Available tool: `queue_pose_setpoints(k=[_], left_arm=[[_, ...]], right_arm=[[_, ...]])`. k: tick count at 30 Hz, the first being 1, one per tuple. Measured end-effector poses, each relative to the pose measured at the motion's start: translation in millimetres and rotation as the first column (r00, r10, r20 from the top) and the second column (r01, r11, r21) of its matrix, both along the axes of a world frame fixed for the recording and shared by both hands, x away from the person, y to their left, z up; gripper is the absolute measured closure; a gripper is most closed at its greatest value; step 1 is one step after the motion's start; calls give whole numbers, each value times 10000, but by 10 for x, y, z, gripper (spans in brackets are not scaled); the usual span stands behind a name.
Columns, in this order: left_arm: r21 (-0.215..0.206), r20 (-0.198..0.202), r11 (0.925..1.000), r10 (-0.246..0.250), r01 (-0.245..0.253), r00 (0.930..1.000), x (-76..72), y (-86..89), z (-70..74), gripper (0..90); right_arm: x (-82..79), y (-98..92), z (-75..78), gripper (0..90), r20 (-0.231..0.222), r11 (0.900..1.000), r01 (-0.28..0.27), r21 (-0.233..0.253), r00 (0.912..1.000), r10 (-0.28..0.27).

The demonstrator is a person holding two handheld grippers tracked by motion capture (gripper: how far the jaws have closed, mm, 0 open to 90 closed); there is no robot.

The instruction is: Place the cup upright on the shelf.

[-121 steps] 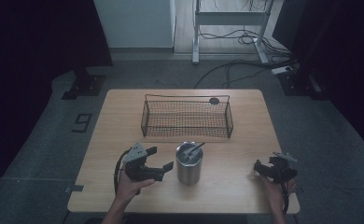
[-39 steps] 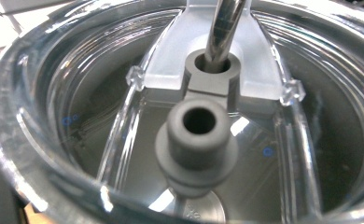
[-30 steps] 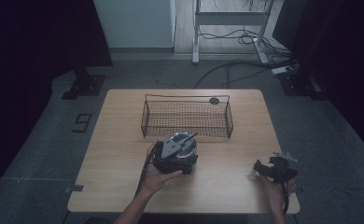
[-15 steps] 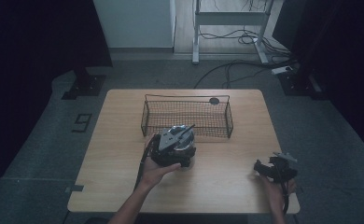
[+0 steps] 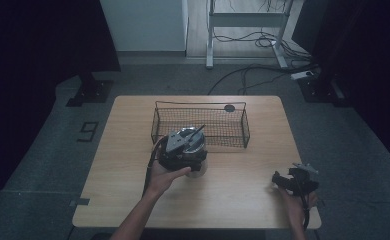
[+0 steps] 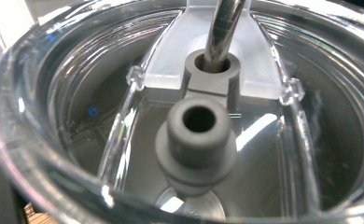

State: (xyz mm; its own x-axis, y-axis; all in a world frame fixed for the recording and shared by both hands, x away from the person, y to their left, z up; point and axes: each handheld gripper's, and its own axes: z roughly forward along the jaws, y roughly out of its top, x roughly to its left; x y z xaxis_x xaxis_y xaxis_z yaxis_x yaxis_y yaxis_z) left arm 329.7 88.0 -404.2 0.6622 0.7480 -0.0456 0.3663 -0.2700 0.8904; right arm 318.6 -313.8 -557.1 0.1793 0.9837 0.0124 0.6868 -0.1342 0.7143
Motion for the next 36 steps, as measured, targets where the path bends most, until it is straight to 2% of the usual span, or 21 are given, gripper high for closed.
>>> queue_pose_setpoints(k=[3,11,18,23,36], left_arm=[[90,144,10000,15,-16,9999,10,-3,40,41],[-25,180,10000,22,-22,9998,75,16,142,41],[91,268,9999,93,-96,9996,142,17,241,41],[-73,179,9999,93,-92,9998,203,21,312,41],[-43,142,9994,358,-358,9993,373,39,406,41]], right_arm=[[0,-1,0,0,6,10000,-10,-6,10000,10],[0,-1,0,0,4,10000,-10,-1,10000,10],[0,-1,1,0,-16,10000,-19,-4,10000,19],[0,-2,1,0,-18,10000,-20,-6,10000,20],[0,-3,-1,0,7,10000,-37,-18,10000,37]])
